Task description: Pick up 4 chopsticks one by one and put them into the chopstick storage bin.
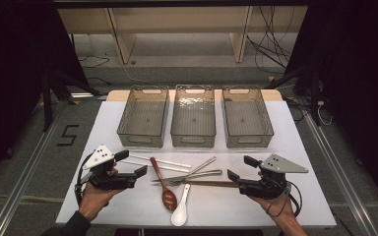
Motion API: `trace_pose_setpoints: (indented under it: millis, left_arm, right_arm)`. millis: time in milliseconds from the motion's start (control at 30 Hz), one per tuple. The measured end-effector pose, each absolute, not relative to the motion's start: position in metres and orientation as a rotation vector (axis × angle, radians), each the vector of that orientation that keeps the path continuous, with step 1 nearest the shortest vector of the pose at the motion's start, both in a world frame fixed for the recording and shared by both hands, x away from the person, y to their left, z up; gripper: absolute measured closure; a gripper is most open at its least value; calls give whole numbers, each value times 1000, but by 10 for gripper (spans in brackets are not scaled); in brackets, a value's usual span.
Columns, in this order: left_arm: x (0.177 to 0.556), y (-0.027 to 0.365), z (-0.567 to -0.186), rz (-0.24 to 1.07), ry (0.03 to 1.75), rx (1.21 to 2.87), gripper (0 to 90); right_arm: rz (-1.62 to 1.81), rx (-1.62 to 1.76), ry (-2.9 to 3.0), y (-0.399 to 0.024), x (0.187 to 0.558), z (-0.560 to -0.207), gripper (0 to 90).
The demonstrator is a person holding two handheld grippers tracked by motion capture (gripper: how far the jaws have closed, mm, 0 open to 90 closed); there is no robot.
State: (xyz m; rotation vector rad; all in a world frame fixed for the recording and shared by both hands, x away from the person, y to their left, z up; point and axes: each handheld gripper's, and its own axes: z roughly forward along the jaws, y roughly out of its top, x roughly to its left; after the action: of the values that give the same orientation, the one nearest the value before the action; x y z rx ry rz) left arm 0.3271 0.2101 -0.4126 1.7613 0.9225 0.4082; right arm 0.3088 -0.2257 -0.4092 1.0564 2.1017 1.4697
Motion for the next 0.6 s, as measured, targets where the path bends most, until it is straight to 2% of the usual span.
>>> trace_pose_setpoints:
  millis: [433,600]
  left_arm:
    - [328,211,-413,413,925,1757,108]
    - [328,211,-413,414,926,1757,108]
  right_arm:
    - [1392,999,2203,-223,314,-405,264]
    - [1242,884,2358,-220,323,-396,285]
